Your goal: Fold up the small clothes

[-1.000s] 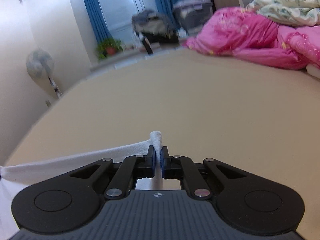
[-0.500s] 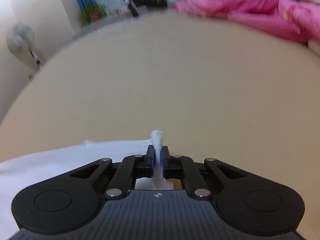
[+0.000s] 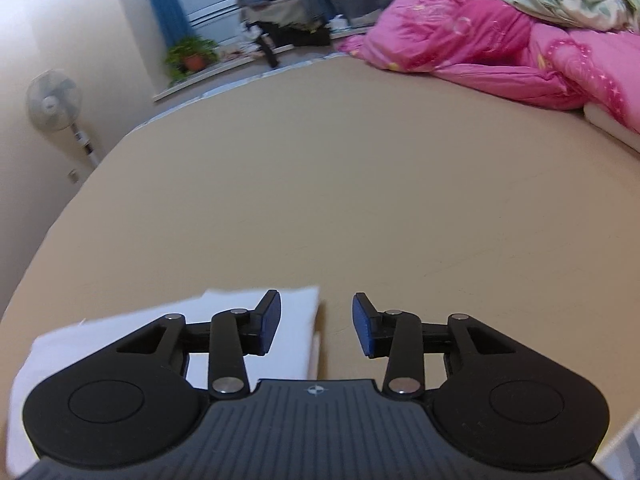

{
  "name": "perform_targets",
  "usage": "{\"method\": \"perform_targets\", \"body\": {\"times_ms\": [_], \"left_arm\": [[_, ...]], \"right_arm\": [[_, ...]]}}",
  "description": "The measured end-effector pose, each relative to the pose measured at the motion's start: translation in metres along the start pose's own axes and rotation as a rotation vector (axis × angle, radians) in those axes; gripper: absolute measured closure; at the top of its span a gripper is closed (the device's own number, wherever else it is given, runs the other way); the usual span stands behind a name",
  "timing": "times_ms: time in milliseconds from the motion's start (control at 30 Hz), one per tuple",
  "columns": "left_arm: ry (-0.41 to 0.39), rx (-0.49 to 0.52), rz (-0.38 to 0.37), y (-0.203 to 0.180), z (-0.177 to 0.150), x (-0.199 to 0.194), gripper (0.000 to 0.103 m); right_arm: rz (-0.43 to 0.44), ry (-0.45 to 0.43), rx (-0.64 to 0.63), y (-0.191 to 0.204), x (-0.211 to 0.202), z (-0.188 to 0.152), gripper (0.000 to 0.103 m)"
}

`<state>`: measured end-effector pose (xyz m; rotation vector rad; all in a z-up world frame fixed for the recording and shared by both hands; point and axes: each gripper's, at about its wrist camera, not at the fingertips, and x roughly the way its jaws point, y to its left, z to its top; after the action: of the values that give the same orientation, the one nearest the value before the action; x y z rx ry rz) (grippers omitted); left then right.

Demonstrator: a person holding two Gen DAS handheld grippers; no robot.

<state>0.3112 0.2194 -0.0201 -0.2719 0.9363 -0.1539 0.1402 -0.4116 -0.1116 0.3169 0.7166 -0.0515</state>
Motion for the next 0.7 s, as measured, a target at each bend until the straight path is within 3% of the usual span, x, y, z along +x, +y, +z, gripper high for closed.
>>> {"method": "perform_targets", "body": {"times_ms": [67, 167, 233, 300, 367, 533, 700], "left_arm": [[0.005, 0.022, -0.017, 0.003, -0.013, -0.017, 0.040], [0.001, 0.019, 0.001, 0.012, -0.039, -0.024, 0.038], [0.087, -0.046, 0.007, 0.021, -0.049, -0.016, 0.039], [0.108, -0.064, -0.015, 0.022, -0.052, -0.014, 0.038], [0.150, -0.043, -0.030, 0.019, -0.056, -0.007, 0.037], [0.329, 0.037, -0.052, 0.006, -0.072, 0.025, 0.037], [0.408, 0.123, -0.006, -0.002, -0.090, 0.041, 0.037]], "right_arm": [[0.026, 0.017, -0.009, -0.001, -0.015, -0.010, 0.058], [0.001, 0.001, -0.041, -0.004, -0.027, -0.025, 0.056], [-0.019, 0.053, -0.034, -0.010, -0.018, -0.034, 0.056], [-0.013, 0.076, 0.008, -0.012, -0.016, -0.038, 0.056], [0.025, 0.106, 0.038, -0.013, -0.012, -0.041, 0.056], [0.084, 0.290, 0.096, -0.016, 0.008, -0.057, 0.056], [0.074, 0.375, -0.009, -0.005, 0.014, -0.067, 0.054]]}}
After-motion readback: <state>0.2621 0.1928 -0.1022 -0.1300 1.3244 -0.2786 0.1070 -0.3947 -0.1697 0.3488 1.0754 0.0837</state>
